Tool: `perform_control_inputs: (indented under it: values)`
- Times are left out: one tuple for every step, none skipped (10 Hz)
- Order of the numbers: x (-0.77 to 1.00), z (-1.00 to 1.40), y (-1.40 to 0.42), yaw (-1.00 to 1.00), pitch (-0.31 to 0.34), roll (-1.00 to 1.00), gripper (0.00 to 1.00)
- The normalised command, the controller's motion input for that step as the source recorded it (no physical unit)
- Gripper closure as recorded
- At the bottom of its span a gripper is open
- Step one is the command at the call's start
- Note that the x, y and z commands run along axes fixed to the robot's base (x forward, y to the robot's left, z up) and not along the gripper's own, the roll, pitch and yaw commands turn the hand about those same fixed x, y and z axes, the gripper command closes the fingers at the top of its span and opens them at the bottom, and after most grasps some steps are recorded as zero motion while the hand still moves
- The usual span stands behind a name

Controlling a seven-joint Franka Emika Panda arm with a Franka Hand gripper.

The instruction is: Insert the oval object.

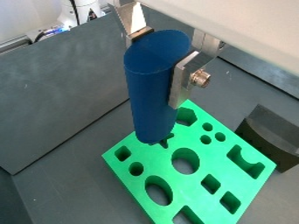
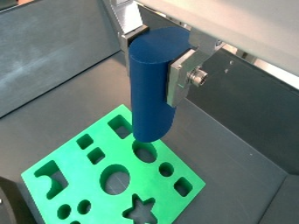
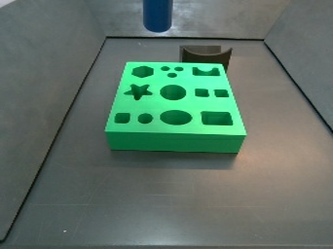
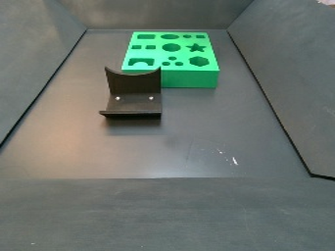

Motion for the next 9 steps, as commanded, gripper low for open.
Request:
perform_control_inputs:
  values:
    - [0.18, -0.93, -0.03, -0.83, -0.096, 0.00, 1.00]
    - [0.00, -0.65, 0.00, -1.00, -0.121, -0.03, 1.00]
    - [0.00, -0.63, 0.00, -1.00, -0.114, -0.04, 1.00]
    - [0.00, -0.63, 0.00, -1.00, -0.109, -0.04, 1.00]
    - [-0.03, -0.65, 0.00, -1.00, -0.081, -0.03, 1.00]
    - [0.00, -0.33, -0.01, -1.00, -0.004, -0.07, 1.00]
    - [0.00, -0.26, -0.01, -1.00, 0.000, -0.07, 1.00]
    - [0.00, -0.28, 0.00, -1.00, 0.000, -0.06, 1.00]
    - [0.00, -0.30, 0.00, -1.00, 0.000, -0.06, 1.00]
